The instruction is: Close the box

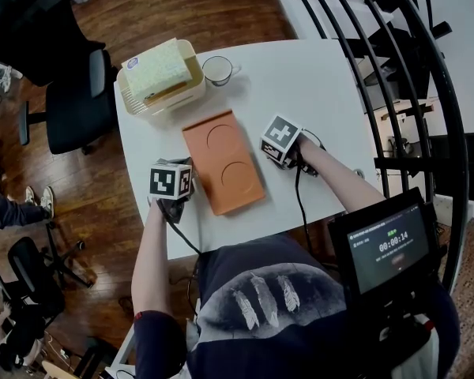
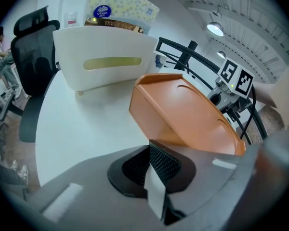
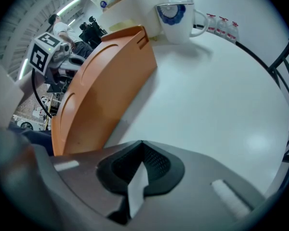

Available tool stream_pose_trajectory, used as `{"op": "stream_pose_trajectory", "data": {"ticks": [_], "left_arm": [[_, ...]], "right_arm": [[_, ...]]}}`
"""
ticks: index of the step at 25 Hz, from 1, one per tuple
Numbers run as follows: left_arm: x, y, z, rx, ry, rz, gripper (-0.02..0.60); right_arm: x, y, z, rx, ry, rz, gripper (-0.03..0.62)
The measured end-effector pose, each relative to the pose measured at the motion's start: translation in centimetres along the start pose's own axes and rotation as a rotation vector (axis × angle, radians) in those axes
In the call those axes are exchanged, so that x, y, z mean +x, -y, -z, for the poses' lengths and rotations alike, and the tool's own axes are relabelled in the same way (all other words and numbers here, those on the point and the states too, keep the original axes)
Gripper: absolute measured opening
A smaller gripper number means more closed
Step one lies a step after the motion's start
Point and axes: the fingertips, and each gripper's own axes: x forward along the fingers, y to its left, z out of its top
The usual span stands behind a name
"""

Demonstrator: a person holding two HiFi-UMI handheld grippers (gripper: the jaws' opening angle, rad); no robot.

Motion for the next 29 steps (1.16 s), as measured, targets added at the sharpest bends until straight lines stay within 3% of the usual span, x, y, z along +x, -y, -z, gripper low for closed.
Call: {"op": "stream_pose_trajectory", "data": {"ticks": [3,9,22,29], "left_arm": [[0.1,-0.1,0.1,0.006,-0.004,-0.007,0.015],[-1.4,-2.6,1.0,0.041,-0.035,-0.136,0.015],[-3.8,-3.9,5.0,-0.091,-0.106,-0.191,0.015],[-4.2,-4.3,6.6,-0.126,-0.125,-0.21,0.015]], "right_arm": [[0.1,0.0,0.0,-0.017,0.002,0.002,0.005],[0.2,0.0,-0.2,-0.053,-0.019,0.011,0.006],[-0.1,0.4,0.1,-0.072,-0.03,-0.009,0.006],[0.4,0.7,-0.3,-0.074,-0.027,-0.002,0.006]]}}
